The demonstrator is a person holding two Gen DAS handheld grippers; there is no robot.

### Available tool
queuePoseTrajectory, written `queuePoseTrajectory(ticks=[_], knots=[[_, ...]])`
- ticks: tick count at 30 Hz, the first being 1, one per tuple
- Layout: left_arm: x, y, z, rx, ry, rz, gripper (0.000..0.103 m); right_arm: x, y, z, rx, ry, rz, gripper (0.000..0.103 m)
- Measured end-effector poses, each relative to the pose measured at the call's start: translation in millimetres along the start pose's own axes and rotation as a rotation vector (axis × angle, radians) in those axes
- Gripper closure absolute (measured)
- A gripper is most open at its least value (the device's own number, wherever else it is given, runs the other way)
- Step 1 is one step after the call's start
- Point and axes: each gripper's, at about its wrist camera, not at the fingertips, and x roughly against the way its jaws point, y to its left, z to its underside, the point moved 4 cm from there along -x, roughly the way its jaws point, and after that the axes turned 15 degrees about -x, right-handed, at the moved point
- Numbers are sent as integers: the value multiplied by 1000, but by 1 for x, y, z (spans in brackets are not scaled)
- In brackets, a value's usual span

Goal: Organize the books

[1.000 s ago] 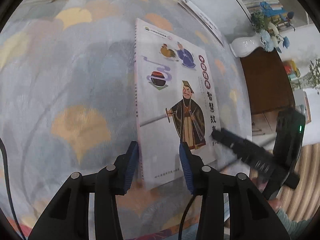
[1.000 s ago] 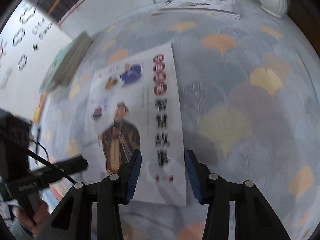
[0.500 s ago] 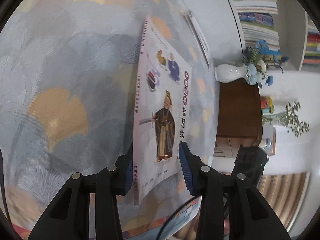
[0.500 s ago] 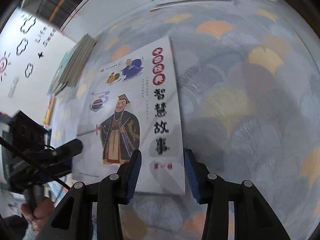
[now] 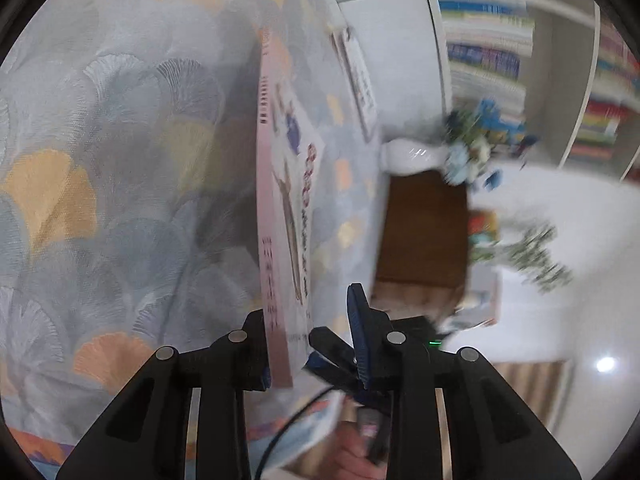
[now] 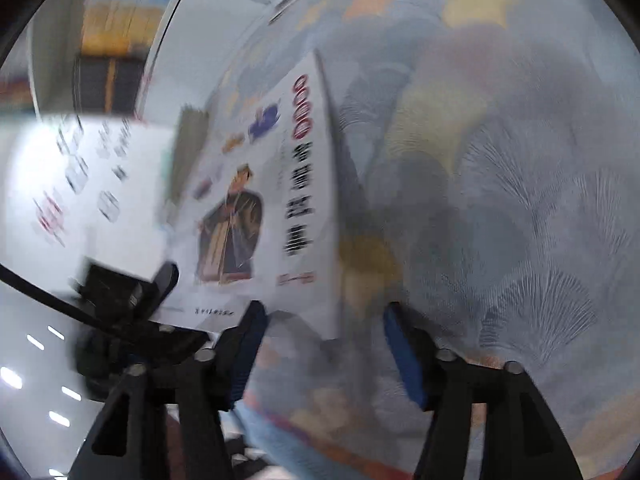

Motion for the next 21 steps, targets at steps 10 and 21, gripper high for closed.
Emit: queuePoseTrajectory(ticks=[10,21], knots=[[13,11,2,-28,32,-151,77,-24,38,-14,21,16,-101,75],[22,-26,-9,-395,48,-400,77,-31,95,23,459,-191,284,76]])
